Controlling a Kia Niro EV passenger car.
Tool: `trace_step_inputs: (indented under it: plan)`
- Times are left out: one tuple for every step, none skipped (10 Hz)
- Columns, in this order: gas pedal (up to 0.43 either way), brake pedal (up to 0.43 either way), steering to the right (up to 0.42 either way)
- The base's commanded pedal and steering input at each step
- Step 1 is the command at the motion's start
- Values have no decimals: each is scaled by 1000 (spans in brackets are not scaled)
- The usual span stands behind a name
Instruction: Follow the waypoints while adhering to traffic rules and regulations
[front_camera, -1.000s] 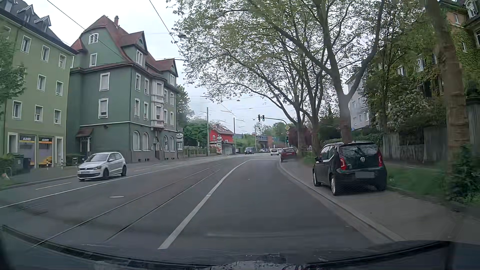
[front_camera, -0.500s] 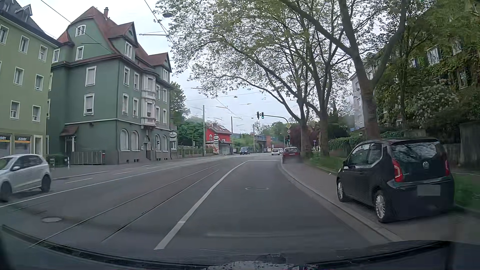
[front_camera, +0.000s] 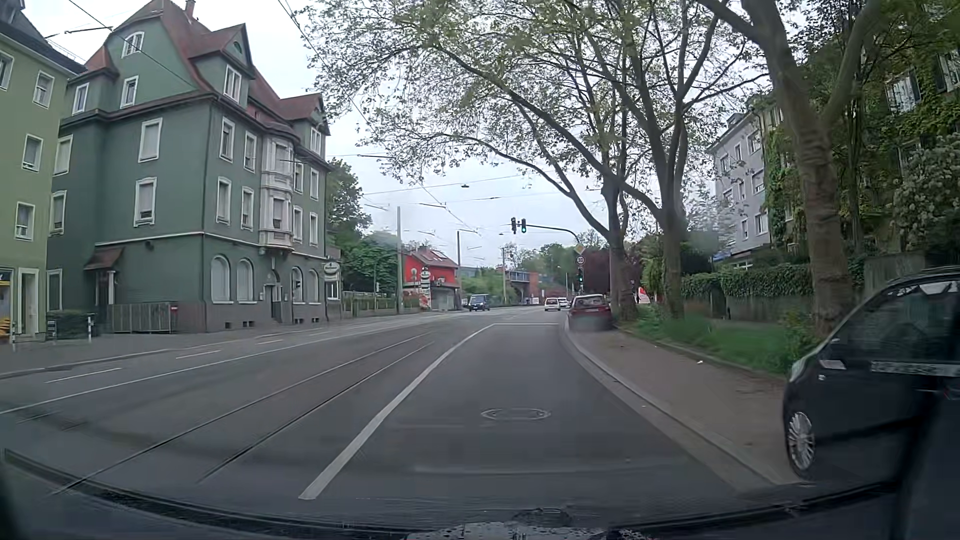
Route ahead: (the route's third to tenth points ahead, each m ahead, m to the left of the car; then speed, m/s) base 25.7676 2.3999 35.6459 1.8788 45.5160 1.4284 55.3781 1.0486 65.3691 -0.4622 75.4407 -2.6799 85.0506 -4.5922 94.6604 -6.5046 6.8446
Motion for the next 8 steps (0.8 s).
trace_step_inputs:
  plan:
    - [79, 0, 6]
    - [79, 0, 6]
    - [79, 0, 6]
    - [79, 0, 6]
    - [79, 0, 6]
    - [79, 0, 6]
    - [79, 0, 6]
    - [79, 0, 6]
